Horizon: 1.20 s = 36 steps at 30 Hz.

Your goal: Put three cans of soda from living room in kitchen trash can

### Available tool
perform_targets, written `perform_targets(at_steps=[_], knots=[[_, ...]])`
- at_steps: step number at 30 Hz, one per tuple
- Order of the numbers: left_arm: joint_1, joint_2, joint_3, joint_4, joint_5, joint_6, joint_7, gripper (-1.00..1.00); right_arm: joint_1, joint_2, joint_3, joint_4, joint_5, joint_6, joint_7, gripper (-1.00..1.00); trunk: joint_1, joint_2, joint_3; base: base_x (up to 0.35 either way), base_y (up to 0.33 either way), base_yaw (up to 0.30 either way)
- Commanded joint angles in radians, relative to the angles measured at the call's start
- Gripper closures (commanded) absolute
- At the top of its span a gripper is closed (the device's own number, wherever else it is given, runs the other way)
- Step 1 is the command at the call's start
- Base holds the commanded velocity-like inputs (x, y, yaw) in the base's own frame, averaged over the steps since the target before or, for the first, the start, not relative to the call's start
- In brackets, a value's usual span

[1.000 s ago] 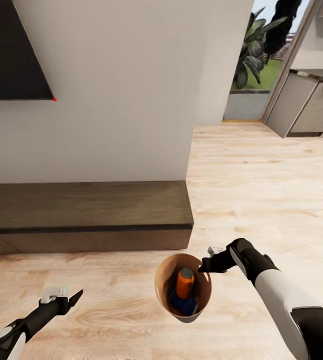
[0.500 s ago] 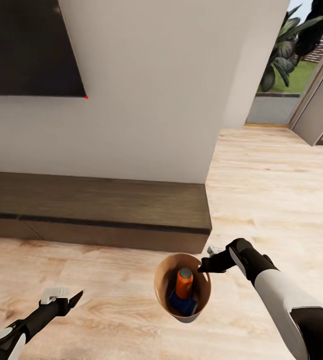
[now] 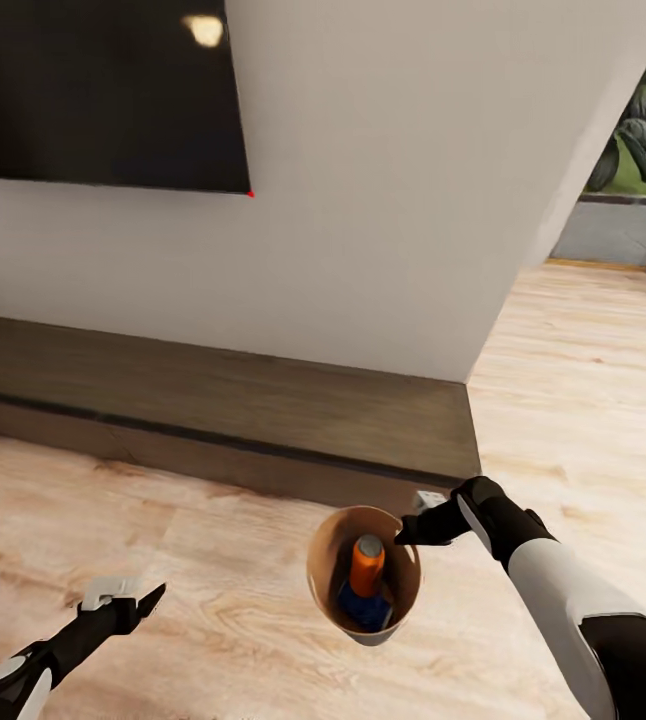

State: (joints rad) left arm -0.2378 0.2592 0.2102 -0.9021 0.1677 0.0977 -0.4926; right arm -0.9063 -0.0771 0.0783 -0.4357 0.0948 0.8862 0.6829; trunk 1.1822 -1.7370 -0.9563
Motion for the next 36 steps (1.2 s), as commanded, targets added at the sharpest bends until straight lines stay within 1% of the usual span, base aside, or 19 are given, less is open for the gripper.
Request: perform_targets(at_steps=[1,10,36], knots=[[0.000,0.000,0.000,0.000,0.000,0.000,0.000,-1.00,0.000,0.000,-0.002,0.000,-0.018,0.008,0.003,1.00,0.000,0.000,0.000,0.015,0.272,0.250],[-0.001,0.000,0.000,0.000,0.001,0.002,0.000,-1.00,0.000,0.001,-0.001,0.000,-0.018,0.008,-0.002,1.00,0.000,0.000,0.000,-0.010,0.281,0.250],[0.000,0.000,0.000,0.000,0.000,0.002,0.000,-1.00,0.000,0.005,0.003,0.002,-0.019,0.008,-0.005,1.00,0.000,0.000,0.000,-0.089,0.284,0.250]])
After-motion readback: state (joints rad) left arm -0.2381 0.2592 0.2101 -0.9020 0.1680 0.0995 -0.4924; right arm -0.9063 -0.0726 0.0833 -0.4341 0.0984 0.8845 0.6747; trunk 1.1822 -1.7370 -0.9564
